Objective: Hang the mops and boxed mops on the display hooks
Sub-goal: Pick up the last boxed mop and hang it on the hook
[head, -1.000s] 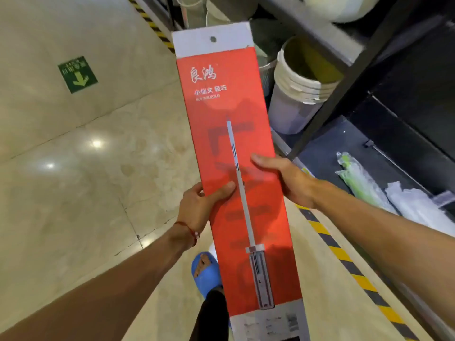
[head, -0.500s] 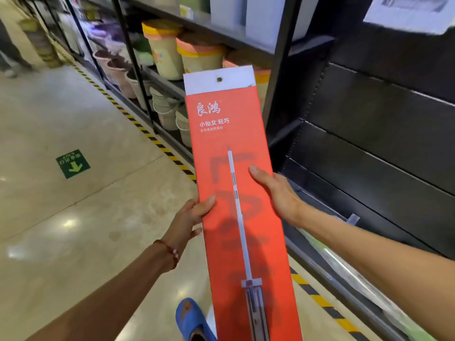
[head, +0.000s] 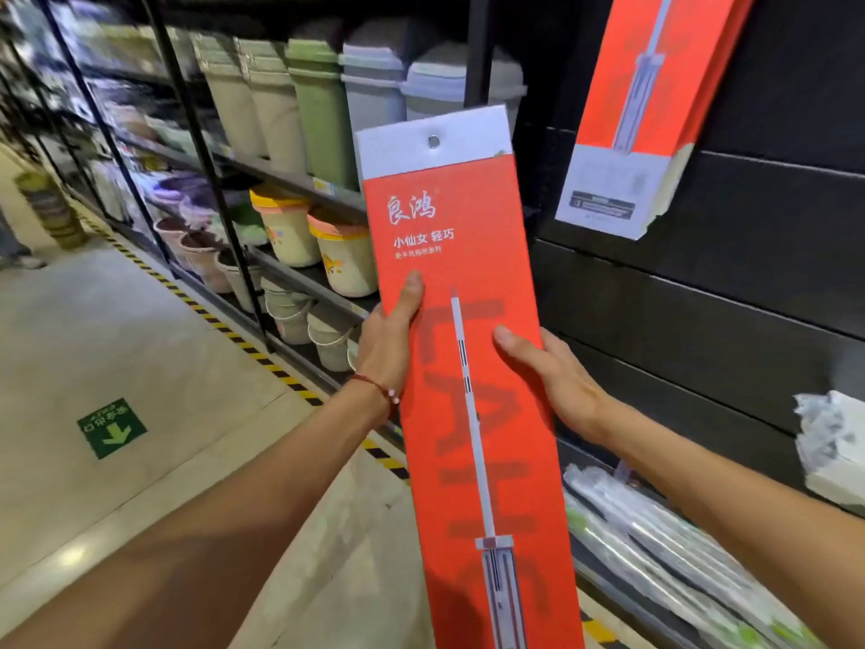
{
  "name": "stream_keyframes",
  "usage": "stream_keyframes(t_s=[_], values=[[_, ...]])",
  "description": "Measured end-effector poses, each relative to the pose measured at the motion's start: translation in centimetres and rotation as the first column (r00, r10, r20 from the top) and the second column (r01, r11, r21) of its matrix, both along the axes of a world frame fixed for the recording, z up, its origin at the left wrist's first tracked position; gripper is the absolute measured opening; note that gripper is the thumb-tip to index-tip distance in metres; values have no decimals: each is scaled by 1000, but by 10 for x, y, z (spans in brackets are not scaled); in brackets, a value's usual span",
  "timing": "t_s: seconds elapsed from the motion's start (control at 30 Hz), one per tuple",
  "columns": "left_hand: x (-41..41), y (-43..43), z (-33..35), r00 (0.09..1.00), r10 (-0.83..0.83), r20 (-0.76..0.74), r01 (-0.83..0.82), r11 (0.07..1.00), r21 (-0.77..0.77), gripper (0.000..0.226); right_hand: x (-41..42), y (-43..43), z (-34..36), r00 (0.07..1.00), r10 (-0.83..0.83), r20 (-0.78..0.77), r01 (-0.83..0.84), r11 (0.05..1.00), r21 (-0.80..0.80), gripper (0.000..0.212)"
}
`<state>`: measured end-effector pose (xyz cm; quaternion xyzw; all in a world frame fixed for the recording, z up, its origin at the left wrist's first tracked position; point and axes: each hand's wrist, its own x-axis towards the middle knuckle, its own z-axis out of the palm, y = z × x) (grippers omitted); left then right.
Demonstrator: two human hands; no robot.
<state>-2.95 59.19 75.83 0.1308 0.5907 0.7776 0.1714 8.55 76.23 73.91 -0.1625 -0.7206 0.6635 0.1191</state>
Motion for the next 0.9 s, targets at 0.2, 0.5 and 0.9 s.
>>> stream_keyframes(t_s=[0.2,0.5,0.9], values=[[-13,8,42,987,-53,-155,55,998,13,60,15,11,69,993,89,80,-99,986,132,83],[-60,20,94,928,-309,-208,316,949,1,57,-19,11,172,913,-217,-346,309,921,237,94],[-97,56,150,824,-521,-225,510,853,-108,53,-63,28,230,744,-436,-506,579,798,165,87]])
